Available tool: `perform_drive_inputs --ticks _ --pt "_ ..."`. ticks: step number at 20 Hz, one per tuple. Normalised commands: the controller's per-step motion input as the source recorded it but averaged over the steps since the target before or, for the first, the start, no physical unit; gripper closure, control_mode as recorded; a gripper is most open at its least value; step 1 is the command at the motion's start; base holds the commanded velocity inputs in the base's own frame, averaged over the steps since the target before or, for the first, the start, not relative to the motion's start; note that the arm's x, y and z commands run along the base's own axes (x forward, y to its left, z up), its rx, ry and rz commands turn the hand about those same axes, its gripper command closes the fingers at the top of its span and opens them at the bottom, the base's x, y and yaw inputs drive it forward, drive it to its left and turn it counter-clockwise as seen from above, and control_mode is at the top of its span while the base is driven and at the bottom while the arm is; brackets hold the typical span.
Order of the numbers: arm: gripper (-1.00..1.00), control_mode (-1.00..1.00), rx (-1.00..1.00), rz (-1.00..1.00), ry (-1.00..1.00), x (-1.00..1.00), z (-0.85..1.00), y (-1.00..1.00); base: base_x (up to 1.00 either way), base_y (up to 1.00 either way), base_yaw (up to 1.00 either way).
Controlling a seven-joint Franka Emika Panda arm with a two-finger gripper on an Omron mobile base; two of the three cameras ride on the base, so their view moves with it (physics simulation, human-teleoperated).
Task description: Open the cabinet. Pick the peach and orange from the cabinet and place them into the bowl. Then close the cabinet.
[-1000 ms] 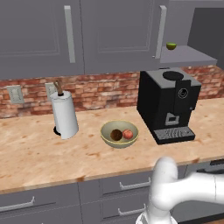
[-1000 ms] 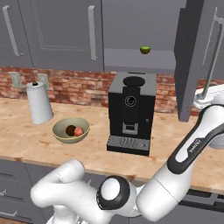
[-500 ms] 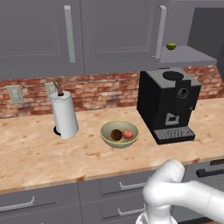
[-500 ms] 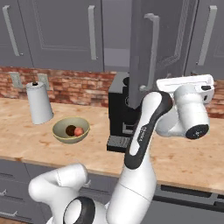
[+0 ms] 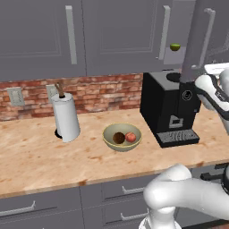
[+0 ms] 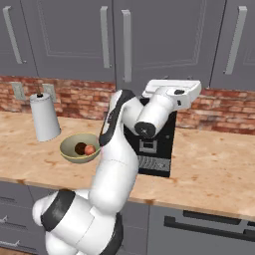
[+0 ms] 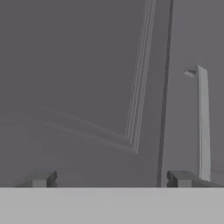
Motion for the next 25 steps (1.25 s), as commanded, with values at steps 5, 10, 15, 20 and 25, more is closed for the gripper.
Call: perform_drive_inputs --ticks 5,10,15,20,25 --pt "-1.0 -1.0 -0.02 -0.34 0.15 1.0 0.0 1.0 0.0 0.0 0.0" --pt "-1.0 -1.0 -0.25 -0.25 0.34 0.65 0.0 1.0 0.0 0.0 0.0" --pt "-1.0 -1.0 -0.09 0.08 0.18 0.15 0.39 1.0 0.0 0.0 0.0" --pt "-1.0 -1.0 0.01 0.17 0.33 0.36 0.91 1.0 0.0 0.0 0.0" --pt "-1.0 -1.0 0.17 0.16 0.5 0.97 0.38 0.97 0.0 0.0 0.0"
